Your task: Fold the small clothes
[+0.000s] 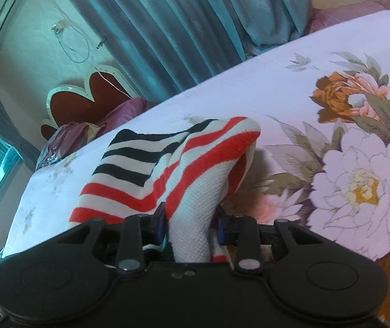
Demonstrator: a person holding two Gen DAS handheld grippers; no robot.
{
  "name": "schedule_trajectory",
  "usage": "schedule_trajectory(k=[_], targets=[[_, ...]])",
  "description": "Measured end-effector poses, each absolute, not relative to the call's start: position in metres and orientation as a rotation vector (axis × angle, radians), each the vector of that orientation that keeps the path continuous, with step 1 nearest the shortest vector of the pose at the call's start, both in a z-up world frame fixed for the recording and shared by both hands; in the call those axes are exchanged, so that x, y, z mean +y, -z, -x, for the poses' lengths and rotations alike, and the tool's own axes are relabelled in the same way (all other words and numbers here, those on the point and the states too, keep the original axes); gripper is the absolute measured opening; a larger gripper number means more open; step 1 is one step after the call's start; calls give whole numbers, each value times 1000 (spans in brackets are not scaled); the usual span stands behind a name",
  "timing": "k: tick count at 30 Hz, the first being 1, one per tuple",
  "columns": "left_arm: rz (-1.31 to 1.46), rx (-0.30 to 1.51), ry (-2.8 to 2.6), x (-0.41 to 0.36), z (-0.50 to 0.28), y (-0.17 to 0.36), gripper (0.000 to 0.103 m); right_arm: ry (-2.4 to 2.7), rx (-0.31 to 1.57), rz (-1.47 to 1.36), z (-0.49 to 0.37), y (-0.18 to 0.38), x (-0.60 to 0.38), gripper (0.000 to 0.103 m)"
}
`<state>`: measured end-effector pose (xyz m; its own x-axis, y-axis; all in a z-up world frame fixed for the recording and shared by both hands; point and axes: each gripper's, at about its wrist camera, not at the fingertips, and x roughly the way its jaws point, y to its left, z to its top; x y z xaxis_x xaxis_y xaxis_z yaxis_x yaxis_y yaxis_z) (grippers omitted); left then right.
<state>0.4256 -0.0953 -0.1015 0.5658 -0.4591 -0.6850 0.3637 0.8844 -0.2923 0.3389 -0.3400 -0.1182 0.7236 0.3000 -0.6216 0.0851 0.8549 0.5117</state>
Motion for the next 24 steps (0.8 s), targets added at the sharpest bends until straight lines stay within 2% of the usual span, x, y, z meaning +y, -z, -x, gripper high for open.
schedule_trajectory(k=[8,24], targets=[[147,806,459,-14,-418,83,58,-162,745,-534,-345,101,-277,32],[167,783,390,231,-451,95,58,-213,753,-500,-399,107,-53,32]])
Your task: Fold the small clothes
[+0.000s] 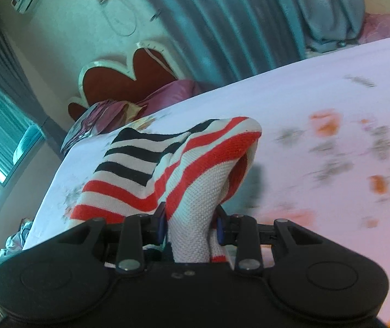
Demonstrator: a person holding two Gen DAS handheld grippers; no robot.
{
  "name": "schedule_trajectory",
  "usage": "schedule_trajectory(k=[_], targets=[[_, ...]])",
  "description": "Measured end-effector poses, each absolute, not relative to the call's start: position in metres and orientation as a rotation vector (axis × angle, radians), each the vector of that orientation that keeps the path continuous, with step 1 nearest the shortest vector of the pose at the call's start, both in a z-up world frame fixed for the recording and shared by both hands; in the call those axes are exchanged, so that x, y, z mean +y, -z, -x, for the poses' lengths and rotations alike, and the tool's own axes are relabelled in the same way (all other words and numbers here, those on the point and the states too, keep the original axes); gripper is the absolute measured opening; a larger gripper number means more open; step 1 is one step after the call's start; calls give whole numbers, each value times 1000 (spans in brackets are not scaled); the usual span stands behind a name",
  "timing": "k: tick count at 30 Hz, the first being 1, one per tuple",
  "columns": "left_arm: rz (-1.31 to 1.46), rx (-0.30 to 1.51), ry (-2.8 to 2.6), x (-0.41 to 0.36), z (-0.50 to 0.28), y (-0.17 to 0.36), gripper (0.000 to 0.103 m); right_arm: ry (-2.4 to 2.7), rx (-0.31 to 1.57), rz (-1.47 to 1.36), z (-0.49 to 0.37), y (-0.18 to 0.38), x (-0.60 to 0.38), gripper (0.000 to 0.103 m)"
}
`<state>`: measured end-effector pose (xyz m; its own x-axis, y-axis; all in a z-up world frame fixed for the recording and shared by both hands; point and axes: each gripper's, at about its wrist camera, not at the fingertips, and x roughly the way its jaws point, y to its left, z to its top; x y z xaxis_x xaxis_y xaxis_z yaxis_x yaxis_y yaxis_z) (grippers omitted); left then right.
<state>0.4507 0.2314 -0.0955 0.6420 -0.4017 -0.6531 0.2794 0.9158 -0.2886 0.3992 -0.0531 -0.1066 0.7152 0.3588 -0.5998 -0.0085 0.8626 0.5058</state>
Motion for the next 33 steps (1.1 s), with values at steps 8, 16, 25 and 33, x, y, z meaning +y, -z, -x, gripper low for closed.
schedule_trajectory(k=[8,16,25,33], targets=[[174,785,359,288,-480,120,58,-259,789,-487,-437,126,-3,32],[160,802,360,297,-489,157,60,-246,853,-486,-443,151,9,32],[211,832,333,301,-488,144,62,-241,874,-482,-441,145,13,40],[220,774,288,306,-512,128,62,-169,838,-509,-459,141,-2,51]])
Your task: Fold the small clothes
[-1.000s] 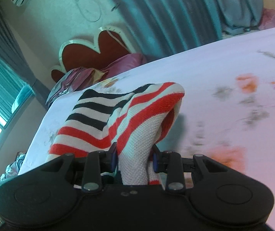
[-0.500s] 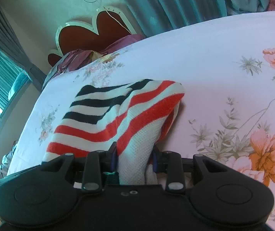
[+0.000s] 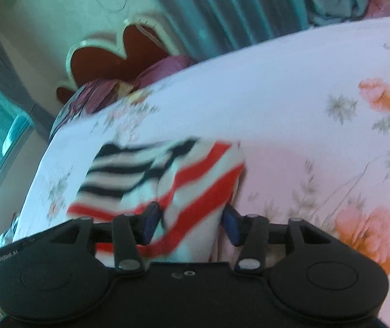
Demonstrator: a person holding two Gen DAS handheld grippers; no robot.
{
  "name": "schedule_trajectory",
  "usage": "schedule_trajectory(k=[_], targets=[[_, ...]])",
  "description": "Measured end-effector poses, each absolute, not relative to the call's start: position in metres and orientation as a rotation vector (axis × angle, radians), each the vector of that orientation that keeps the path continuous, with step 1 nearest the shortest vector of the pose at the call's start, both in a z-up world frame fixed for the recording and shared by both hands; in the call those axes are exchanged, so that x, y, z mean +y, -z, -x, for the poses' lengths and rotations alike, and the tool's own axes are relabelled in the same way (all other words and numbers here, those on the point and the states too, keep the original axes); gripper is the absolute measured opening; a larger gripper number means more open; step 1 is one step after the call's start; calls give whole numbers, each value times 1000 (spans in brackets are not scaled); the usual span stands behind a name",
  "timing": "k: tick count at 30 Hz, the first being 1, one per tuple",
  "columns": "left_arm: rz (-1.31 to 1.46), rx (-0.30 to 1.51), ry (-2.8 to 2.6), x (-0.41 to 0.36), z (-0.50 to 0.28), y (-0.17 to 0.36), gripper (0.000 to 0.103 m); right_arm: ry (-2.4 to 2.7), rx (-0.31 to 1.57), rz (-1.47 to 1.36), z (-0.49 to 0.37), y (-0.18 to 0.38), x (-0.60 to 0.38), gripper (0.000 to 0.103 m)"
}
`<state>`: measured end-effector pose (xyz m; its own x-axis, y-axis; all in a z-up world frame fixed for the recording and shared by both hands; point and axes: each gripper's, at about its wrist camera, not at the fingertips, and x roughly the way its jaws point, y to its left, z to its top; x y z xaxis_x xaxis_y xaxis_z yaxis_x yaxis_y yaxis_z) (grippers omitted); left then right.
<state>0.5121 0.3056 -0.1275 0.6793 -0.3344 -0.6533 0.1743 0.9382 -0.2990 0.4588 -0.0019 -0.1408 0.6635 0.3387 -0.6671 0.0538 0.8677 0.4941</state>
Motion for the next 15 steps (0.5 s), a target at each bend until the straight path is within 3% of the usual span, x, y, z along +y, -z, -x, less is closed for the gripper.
schedule_trajectory(k=[6,9,15], targets=[[187,800,230,294,-545,144,62,-118,842,-459,-490,144,2,33],[210,841,213,293,-554,162,62,-100,851,-400,-498,152,9,29],[188,815,203,292,-550,164,66,-32,857,-403,-497,165,0,37]])
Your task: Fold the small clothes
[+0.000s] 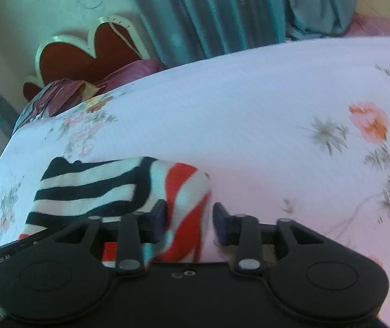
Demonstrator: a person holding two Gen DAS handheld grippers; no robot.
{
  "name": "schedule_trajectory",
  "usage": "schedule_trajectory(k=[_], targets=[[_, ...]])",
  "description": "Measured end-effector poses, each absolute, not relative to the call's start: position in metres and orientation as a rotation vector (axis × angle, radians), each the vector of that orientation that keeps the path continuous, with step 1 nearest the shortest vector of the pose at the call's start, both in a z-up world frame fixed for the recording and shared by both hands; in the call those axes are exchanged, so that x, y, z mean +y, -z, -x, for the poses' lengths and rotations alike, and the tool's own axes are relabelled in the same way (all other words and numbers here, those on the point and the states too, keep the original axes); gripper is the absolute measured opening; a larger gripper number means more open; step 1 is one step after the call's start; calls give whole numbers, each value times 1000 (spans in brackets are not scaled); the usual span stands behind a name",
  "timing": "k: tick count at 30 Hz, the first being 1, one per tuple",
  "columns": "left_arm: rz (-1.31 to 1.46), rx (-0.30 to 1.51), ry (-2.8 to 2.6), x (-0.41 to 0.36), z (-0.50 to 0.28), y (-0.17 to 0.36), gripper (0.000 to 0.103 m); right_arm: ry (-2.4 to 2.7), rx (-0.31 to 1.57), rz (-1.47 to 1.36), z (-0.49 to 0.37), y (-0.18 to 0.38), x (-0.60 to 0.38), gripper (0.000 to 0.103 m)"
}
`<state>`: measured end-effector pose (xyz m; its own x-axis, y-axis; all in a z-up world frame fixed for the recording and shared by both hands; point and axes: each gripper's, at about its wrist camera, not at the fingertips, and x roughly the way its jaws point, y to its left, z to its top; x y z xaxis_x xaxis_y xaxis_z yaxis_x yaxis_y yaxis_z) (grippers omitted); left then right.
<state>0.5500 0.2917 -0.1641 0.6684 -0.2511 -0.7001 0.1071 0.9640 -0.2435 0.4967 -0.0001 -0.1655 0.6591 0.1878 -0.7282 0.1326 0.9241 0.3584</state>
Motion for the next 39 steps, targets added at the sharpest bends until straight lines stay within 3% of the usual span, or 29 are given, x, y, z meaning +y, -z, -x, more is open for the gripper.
schedule_trajectory(k=[4,12,28,39], targets=[[113,775,205,289,-535,152,66,-43,825,-367,-476,147,0,32],[53,767,235,284,-493,133,66,-109,749,-323,-429,112,18,34],[14,768,237,281,-465,141,70,-60,841,-301,-400,146,33,29],[36,778,278,304,-413,130,70,-98,758,-263,-348,109,39,23]])
